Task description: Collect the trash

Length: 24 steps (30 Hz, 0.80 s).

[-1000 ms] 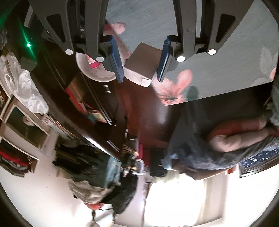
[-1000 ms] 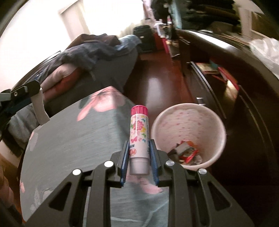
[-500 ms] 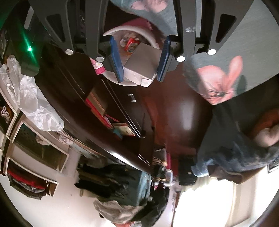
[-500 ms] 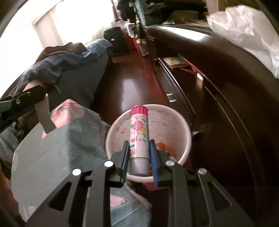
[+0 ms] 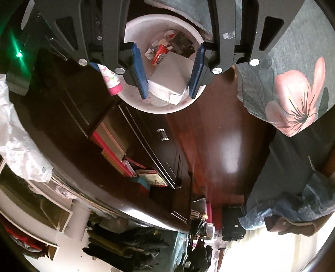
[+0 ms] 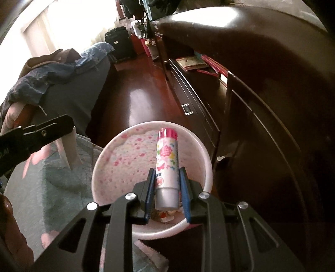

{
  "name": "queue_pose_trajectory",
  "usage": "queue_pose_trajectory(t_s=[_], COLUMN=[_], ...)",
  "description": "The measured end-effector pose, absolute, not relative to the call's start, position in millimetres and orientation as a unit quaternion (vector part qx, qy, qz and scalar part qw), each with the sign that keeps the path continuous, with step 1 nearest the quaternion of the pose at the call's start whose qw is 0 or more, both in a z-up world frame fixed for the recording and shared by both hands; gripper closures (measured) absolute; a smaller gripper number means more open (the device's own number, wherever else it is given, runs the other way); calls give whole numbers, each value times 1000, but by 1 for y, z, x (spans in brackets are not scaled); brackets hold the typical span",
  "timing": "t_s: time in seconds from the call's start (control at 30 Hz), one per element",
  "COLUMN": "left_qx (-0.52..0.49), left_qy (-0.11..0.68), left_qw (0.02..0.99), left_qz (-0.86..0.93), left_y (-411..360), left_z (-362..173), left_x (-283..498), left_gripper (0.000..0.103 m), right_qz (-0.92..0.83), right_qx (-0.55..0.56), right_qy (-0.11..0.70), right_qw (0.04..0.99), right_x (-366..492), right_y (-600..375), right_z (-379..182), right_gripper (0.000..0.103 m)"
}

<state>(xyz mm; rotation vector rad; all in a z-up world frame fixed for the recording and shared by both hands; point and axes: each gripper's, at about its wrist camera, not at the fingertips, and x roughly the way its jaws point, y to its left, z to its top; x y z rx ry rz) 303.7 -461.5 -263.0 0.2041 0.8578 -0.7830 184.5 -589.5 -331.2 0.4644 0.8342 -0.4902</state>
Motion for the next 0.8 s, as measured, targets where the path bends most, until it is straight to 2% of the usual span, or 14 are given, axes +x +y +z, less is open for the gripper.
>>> queue_pose_trajectory(t_s=[0.2, 0.27, 0.3, 0.33, 0.4, 0.57, 0.8], left_qx=[94, 97, 96, 94, 84, 84, 65], left_qy=[415, 412, 410, 407, 390, 383, 341], left_qw=[828, 831, 833, 836, 846, 848, 881], left_qz=[-365, -360, -358, -356, -354, -357, -321], left_y=[-464, -464, -466, -465, -459, -447, -379], left_z=[-270, -270, -270, -269, -264, -250, -208], left_x=[313, 315, 317, 316, 314, 308, 276], left_gripper=[63, 52, 40, 21, 11, 10, 6], right_qz=[-238, -242, -244, -244, -245, -243, -211], right_qx=[213, 210, 212, 214, 213, 214, 188], right_qy=[396, 397, 397, 397, 398, 400, 377], right_qw=[861, 860, 859, 859, 858, 858, 882], right_x=[196, 198, 197, 196, 195, 184, 164], right_y=[-590, -590, -591, -590, -589, -577, -521], right_z=[-336, -338, -339, -338, -337, -327, -282], right_gripper=[77, 69, 65, 62, 62, 59, 38])
